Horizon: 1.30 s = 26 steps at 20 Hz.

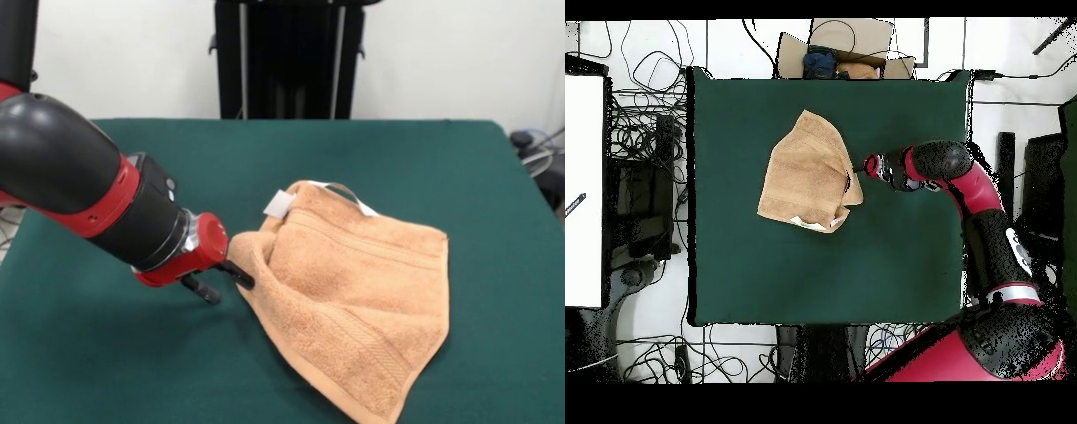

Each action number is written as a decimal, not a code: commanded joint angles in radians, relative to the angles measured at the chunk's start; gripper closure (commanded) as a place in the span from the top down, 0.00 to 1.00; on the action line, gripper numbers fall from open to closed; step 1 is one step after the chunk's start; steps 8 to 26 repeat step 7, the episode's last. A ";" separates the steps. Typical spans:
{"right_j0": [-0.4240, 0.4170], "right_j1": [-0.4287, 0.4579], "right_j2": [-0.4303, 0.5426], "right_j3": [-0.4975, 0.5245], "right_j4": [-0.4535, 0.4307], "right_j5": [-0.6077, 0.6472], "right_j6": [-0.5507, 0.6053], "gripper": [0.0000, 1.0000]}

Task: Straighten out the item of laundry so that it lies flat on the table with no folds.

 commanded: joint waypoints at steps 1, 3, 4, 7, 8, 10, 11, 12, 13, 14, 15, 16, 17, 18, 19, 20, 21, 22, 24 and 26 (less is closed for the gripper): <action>0.024 -0.013 0.022 -0.005 -0.018 0.005 -0.106 1.00; 0.031 -0.025 0.021 0.001 -0.018 0.004 -0.093 1.00; 0.034 -0.032 0.020 0.004 -0.017 0.004 -0.086 1.00; 0.042 -0.046 0.017 0.008 -0.017 0.008 -0.073 1.00; 0.042 -0.046 0.017 0.008 -0.017 0.008 -0.073 1.00; 0.042 -0.046 0.017 0.008 -0.017 0.008 -0.073 1.00; 0.042 -0.046 0.017 0.008 -0.017 0.008 -0.073 1.00; 0.042 -0.046 0.017 0.008 -0.017 0.008 -0.073 1.00; 0.042 -0.046 0.017 0.008 -0.017 0.008 -0.073 1.00; 0.042 -0.046 0.017 0.008 -0.017 0.008 -0.073 1.00; 0.042 -0.046 0.017 0.008 -0.017 0.008 -0.073 1.00; 0.042 -0.046 0.017 0.008 -0.017 0.008 -0.073 1.00; 0.042 -0.046 0.017 0.008 -0.017 0.008 -0.073 1.00; 0.042 -0.046 0.017 0.008 -0.017 0.008 -0.073 1.00; 0.042 -0.046 0.017 0.008 -0.017 0.008 -0.073 1.00; 0.042 -0.046 0.017 0.008 -0.017 0.008 -0.073 1.00; 0.042 -0.046 0.017 0.008 -0.017 0.008 -0.073 1.00; 0.042 -0.046 0.017 0.008 -0.017 0.008 -0.073 1.00; 0.042 -0.046 0.017 0.008 -0.017 0.008 -0.073 1.00; 0.042 -0.046 0.017 0.008 -0.017 0.008 -0.073 1.00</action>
